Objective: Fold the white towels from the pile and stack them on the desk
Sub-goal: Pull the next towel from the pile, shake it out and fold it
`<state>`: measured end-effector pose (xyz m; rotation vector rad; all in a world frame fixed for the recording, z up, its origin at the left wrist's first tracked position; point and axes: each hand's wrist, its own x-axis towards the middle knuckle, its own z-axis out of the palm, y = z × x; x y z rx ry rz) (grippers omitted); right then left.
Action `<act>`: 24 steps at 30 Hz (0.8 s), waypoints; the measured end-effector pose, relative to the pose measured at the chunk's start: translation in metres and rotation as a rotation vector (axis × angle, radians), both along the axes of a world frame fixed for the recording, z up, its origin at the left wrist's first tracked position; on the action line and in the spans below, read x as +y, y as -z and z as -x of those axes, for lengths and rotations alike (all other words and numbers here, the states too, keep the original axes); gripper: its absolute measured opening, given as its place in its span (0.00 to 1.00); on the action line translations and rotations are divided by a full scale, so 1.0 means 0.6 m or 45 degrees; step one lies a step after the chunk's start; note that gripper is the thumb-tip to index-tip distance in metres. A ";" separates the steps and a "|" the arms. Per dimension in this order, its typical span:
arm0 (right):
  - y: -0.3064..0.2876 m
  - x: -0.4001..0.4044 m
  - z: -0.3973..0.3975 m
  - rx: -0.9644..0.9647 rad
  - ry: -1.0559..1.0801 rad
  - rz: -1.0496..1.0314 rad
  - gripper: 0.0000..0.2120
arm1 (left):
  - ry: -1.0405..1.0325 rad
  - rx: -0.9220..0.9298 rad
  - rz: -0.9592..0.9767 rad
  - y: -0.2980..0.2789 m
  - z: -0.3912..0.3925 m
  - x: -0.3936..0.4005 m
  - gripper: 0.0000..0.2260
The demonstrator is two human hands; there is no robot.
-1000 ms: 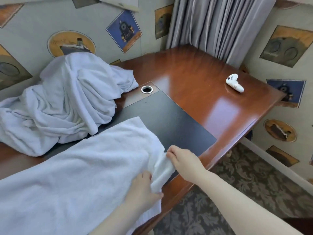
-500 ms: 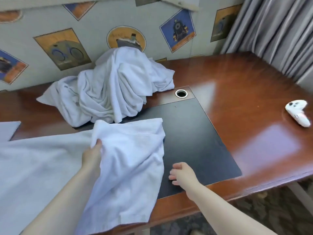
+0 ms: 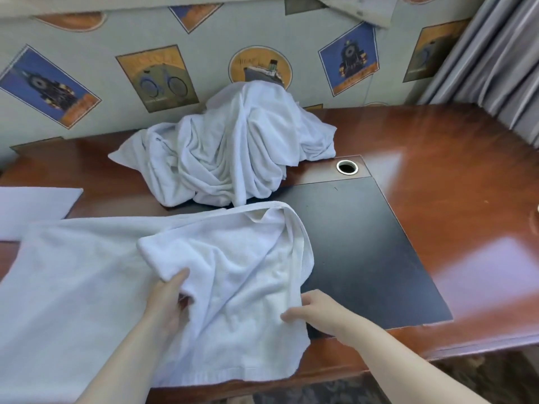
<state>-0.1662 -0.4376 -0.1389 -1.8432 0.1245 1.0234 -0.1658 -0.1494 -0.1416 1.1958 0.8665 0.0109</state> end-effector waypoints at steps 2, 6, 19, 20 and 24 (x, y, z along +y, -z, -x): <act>-0.037 0.023 -0.025 0.109 0.010 -0.280 0.17 | 0.003 -0.026 0.124 -0.003 -0.002 0.012 0.12; -0.098 0.149 -0.105 0.198 0.343 -0.652 0.08 | 0.079 0.004 0.239 -0.011 -0.010 0.049 0.14; 0.048 0.065 -0.065 -0.117 1.328 0.228 0.24 | 0.513 0.060 0.100 0.009 -0.006 0.070 0.20; 0.051 0.060 -0.068 -0.116 1.153 0.221 0.18 | 0.470 0.060 0.074 0.010 -0.004 0.060 0.18; 0.041 0.060 -0.068 -0.543 0.504 0.344 0.15 | 0.274 0.063 0.080 0.014 0.002 0.030 0.13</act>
